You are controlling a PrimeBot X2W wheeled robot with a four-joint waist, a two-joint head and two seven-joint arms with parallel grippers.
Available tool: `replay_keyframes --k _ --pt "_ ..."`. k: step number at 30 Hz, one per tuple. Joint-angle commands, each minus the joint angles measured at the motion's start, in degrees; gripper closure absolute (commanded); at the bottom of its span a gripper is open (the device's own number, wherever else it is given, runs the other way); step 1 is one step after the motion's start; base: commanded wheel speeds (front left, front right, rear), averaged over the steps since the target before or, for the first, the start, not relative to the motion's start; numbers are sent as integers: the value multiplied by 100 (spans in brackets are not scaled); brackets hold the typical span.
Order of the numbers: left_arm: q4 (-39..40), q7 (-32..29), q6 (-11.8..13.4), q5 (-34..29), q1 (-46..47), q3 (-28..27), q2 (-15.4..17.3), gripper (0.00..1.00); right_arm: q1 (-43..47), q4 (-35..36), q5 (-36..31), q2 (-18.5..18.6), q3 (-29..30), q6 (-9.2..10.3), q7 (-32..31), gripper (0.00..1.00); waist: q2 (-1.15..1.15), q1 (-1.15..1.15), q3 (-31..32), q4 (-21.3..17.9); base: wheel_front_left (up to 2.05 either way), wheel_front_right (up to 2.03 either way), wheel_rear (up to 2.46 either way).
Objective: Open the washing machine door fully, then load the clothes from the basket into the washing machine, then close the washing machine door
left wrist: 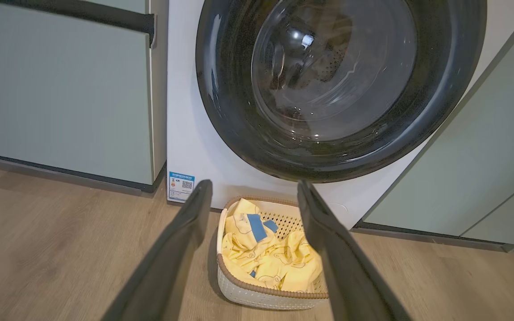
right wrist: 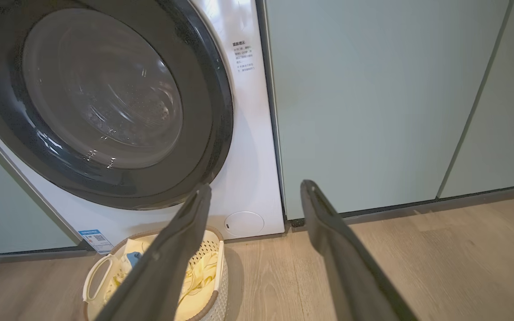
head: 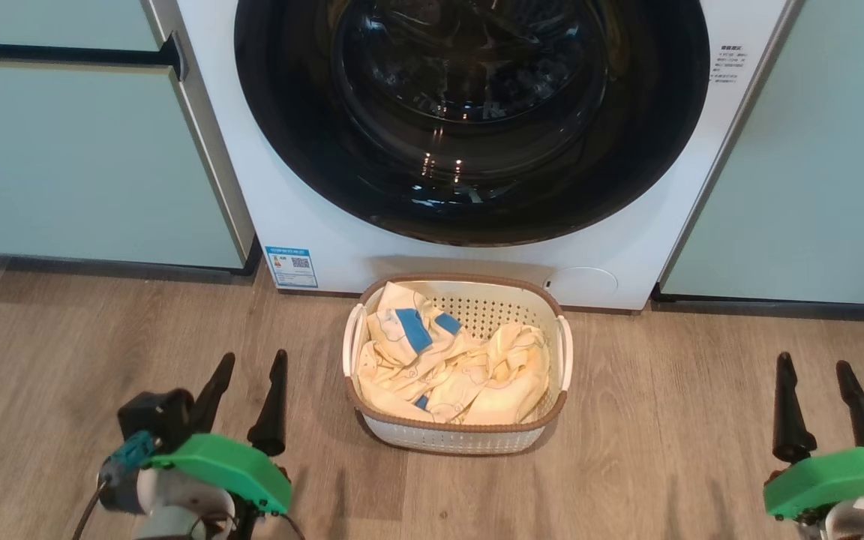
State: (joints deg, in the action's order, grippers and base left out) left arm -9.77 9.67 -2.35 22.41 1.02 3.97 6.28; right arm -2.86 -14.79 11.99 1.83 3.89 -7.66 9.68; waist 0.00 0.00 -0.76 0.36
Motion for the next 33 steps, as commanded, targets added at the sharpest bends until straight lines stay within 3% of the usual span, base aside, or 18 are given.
replay_keyframes --k 1,26,33 --pt "172 102 25 -218 336 -127 111 0 -347 225 -214 76 -97 14 100 0 0 0 -1 1 0 0 0" --pt "144 523 110 -1875 440 -111 142 0 -431 219 -1376 104 -11 17 522 0 0 0 4 6 0 0 0" --pt "95 532 104 -1891 450 -149 111 0 -444 158 -1233 105 27 17 531 0 0 0 6 12 0 0 0"
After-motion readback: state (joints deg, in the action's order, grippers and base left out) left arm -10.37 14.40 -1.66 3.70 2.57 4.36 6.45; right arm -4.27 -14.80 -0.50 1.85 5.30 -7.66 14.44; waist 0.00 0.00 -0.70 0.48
